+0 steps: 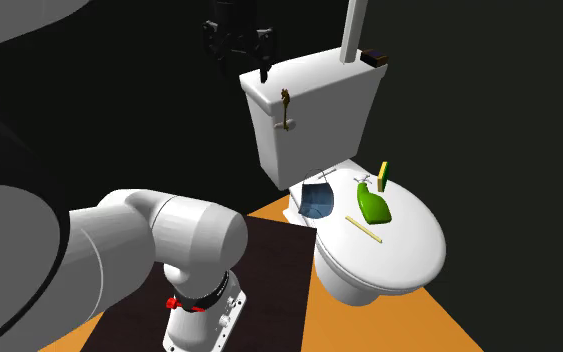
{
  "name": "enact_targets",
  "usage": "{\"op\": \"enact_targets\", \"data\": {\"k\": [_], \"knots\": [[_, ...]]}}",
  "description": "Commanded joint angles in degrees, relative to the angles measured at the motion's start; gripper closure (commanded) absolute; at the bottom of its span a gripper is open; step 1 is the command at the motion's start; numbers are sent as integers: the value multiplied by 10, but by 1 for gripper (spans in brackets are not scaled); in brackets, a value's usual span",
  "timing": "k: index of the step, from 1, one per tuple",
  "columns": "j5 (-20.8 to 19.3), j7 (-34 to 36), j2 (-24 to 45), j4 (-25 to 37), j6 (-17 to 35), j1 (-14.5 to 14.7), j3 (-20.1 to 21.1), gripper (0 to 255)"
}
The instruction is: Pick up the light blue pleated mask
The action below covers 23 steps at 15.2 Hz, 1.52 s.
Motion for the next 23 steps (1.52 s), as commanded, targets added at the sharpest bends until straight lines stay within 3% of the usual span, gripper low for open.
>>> {"op": "enact_targets", "data": {"k": [1,12,23], "knots": [[0,0,0,0,0,0,0,0],[-73,-215,111,-84,157,17,-104,0],[-97,-429,329,-74,333,38,-193,0]]}}
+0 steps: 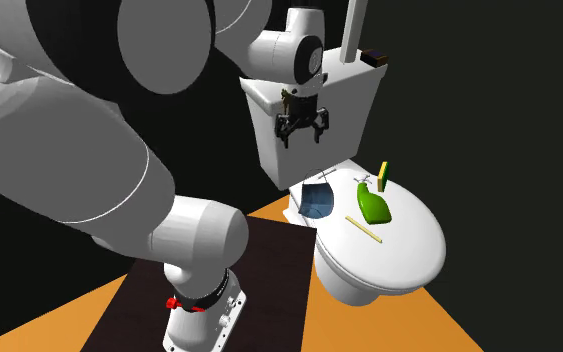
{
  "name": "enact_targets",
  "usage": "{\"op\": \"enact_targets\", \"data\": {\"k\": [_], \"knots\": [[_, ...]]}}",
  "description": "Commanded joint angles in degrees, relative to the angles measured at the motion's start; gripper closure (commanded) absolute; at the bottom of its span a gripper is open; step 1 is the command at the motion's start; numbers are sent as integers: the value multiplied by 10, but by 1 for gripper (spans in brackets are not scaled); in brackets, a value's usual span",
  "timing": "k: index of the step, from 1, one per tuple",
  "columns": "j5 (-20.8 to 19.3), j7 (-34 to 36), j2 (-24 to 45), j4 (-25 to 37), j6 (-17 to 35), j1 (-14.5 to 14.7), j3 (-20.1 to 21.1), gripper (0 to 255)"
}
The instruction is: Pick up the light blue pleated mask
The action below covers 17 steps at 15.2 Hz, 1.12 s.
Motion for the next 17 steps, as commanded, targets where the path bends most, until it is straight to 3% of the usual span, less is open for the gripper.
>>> {"op": "enact_targets", "data": {"k": [1,8,17], "knots": [[4,-45,49,10,34,3,-14,0],[45,-191,224,69,130,-3,-24,0],[75,-335,441,192,209,-54,23,0]]}}
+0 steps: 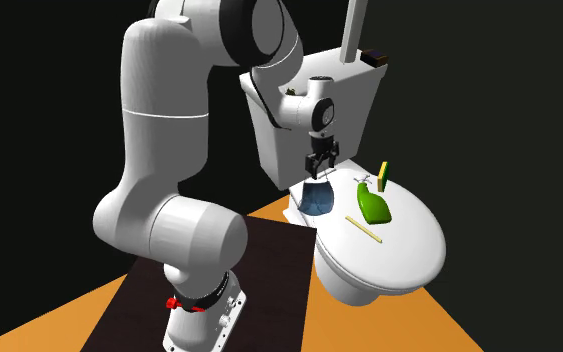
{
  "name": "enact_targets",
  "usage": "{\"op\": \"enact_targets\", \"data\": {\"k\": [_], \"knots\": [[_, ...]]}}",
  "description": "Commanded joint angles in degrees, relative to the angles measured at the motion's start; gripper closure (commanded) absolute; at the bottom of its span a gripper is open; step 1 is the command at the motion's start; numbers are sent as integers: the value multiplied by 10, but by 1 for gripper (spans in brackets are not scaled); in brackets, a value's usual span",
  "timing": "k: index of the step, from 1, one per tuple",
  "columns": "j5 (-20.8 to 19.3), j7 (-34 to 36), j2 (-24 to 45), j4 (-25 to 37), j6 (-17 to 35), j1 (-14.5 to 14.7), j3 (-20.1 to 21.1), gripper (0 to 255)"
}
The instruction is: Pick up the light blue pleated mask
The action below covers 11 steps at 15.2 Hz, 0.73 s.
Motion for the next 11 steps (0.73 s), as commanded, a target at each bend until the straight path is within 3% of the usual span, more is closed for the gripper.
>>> {"op": "enact_targets", "data": {"k": [1,11], "knots": [[0,-27,50,35,11,-13,12,0],[2,-24,112,59,50,-32,33,0]]}}
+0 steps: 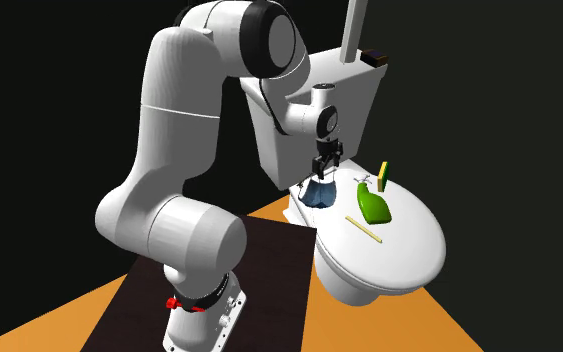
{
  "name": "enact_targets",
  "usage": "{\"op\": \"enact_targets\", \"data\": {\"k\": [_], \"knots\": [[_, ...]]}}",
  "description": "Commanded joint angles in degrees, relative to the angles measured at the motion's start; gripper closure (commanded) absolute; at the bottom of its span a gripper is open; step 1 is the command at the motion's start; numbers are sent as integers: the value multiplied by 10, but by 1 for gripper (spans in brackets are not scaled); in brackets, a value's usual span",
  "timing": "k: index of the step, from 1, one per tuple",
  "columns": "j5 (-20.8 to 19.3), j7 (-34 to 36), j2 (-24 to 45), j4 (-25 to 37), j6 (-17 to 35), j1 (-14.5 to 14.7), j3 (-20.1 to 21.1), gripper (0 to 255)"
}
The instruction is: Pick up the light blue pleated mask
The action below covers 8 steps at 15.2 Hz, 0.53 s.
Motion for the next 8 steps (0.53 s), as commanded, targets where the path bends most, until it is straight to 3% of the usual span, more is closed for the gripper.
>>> {"op": "enact_targets", "data": {"k": [1,4,7,8], "knots": [[1,-2,28,-3,-17,-2,4,255],[0,-3,26,-17,-4,-3,3,255],[-1,21,35,-32,14,22,0,255],[1,17,49,-42,39,12,4,255]]}}
